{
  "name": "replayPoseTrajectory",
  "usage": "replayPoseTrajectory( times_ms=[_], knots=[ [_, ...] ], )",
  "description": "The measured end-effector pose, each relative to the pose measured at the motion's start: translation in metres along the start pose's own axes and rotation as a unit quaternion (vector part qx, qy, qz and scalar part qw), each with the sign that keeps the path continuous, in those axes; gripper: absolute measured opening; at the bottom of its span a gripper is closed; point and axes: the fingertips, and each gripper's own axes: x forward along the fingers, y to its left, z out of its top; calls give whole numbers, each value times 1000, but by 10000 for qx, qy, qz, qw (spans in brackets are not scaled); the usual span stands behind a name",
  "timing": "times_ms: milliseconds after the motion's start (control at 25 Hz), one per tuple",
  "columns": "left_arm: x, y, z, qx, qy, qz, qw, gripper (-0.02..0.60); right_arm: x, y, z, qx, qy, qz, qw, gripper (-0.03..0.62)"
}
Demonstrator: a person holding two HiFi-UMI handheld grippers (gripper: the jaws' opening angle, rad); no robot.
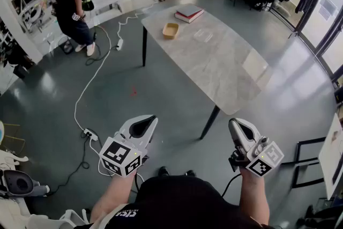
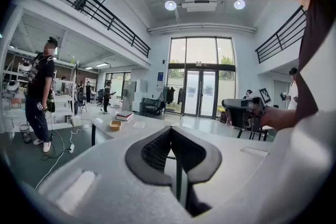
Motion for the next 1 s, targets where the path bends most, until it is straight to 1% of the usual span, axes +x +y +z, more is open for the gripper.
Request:
replayPoseTrajectory(
  times_ms=[200,400,640,840,1000],
  knots=[
    [-7,1,-4,-29,-9,16,10000,3,3,6,-5,24,38,19,10000,0],
    [-23,11,-12,-116,9,64,9999,3,18,13,-16,64,145,-23,9999,0],
    [-50,34,-15,-168,21,215,9996,3,39,20,-21,284,126,-91,9995,0],
    [-74,59,-31,-228,127,345,9991,3,57,32,-45,435,229,-68,9988,0],
    [-76,75,-37,-325,115,430,9985,3,73,32,-59,583,358,33,9977,0]
  ],
)
